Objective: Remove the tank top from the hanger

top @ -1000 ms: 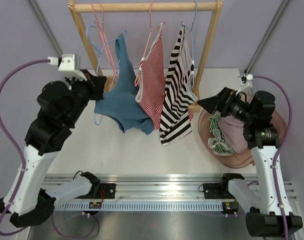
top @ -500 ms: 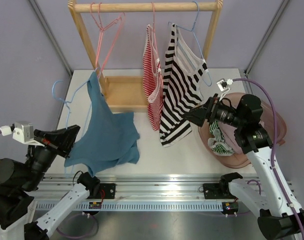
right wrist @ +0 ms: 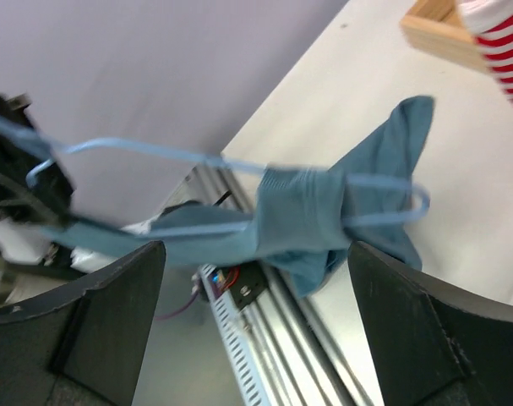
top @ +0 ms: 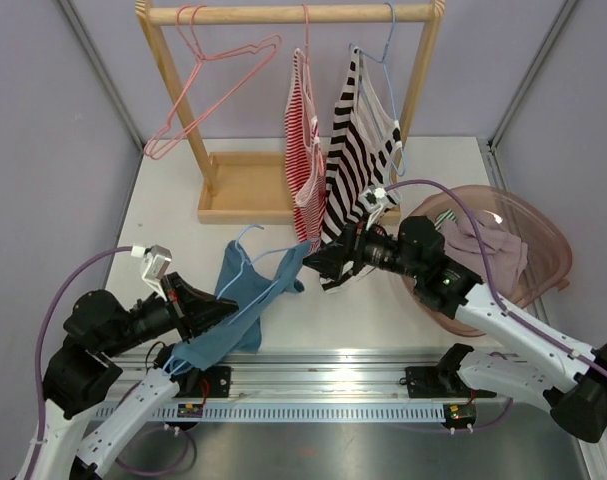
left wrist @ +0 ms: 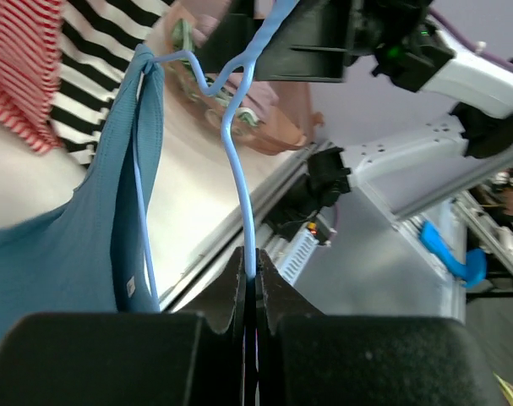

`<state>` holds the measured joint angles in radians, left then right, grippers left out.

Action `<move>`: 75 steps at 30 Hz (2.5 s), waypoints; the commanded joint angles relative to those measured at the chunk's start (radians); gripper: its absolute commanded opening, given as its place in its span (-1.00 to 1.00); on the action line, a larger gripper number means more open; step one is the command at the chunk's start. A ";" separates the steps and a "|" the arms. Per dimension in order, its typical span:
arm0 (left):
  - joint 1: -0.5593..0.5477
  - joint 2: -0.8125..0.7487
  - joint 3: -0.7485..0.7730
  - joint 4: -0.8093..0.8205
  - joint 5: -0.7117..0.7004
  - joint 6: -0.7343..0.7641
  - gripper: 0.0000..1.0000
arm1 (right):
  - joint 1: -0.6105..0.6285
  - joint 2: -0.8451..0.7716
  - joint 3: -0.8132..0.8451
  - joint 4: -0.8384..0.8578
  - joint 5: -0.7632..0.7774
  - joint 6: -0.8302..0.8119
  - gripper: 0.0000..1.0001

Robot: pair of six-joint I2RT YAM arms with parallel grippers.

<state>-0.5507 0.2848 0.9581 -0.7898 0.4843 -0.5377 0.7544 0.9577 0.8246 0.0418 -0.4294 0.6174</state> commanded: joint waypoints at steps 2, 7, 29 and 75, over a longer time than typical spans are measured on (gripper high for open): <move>-0.002 -0.007 -0.065 0.302 0.154 -0.137 -1.00 | 0.066 0.082 0.002 0.147 0.285 -0.062 0.83; -0.002 0.030 -0.058 0.296 0.109 -0.137 -1.00 | 0.114 0.156 0.040 0.133 0.377 -0.108 0.43; -0.002 0.079 -0.025 0.212 0.065 -0.045 -1.00 | 0.122 0.131 0.062 -0.006 0.624 -0.203 -1.00; -0.005 0.400 -0.185 1.856 -0.283 0.091 -1.00 | -0.033 -0.005 0.607 -0.390 -0.279 -0.088 -1.00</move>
<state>-0.5510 0.7399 0.8291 0.9287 0.3080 -0.4965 0.7200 0.9398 1.4899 -0.2829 -0.6853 0.5606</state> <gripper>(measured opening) 0.023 0.010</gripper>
